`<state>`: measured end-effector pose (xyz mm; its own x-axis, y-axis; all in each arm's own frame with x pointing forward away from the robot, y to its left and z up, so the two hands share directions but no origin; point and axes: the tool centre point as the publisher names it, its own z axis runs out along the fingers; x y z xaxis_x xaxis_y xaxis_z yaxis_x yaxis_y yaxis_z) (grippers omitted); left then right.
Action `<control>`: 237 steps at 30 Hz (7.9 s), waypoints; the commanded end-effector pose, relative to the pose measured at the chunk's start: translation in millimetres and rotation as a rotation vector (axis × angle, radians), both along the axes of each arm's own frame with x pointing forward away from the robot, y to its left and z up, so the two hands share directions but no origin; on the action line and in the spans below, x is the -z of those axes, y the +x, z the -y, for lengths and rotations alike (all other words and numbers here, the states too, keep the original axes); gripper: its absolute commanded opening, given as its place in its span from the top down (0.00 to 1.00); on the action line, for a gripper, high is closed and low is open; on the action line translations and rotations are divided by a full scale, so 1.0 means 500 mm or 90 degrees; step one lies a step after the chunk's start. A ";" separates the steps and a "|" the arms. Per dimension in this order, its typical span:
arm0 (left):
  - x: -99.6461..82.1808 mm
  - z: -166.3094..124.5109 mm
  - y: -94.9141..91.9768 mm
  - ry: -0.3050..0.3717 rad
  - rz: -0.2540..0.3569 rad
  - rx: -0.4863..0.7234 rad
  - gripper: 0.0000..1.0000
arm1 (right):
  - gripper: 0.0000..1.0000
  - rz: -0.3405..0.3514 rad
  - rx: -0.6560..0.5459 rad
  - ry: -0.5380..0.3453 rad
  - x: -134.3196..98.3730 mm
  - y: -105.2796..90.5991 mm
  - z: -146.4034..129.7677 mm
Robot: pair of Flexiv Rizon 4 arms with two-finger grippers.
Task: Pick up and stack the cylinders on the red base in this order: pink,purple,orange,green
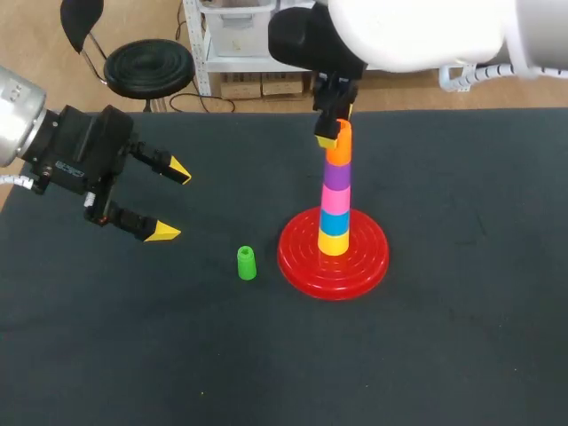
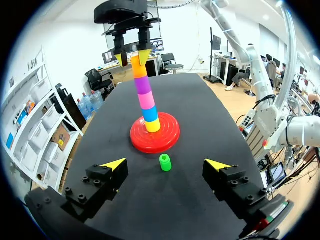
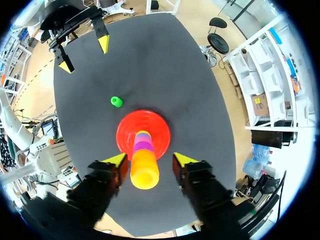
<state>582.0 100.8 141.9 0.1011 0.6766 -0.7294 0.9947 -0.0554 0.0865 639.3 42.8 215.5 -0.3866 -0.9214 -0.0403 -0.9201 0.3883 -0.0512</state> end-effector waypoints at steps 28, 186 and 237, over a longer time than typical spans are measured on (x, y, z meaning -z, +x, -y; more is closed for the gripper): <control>0.002 -0.001 0.000 -0.002 0.001 0.000 0.00 | 0.00 0.041 -0.114 0.026 -0.011 -0.090 -0.118; 0.002 -0.001 0.000 -0.002 0.001 0.000 0.00 | 0.00 -0.036 -0.199 0.030 0.392 -0.135 -0.257; 0.002 -0.001 0.000 -0.002 0.001 0.000 0.00 | 1.00 -0.025 -0.168 0.042 0.359 -0.134 -0.225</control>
<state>582.0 100.8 141.9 0.1011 0.6766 -0.7294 0.9947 -0.0554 0.0865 576.6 161.2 31.5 -0.1336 -0.9874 -0.0844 -0.9910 0.1329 0.0135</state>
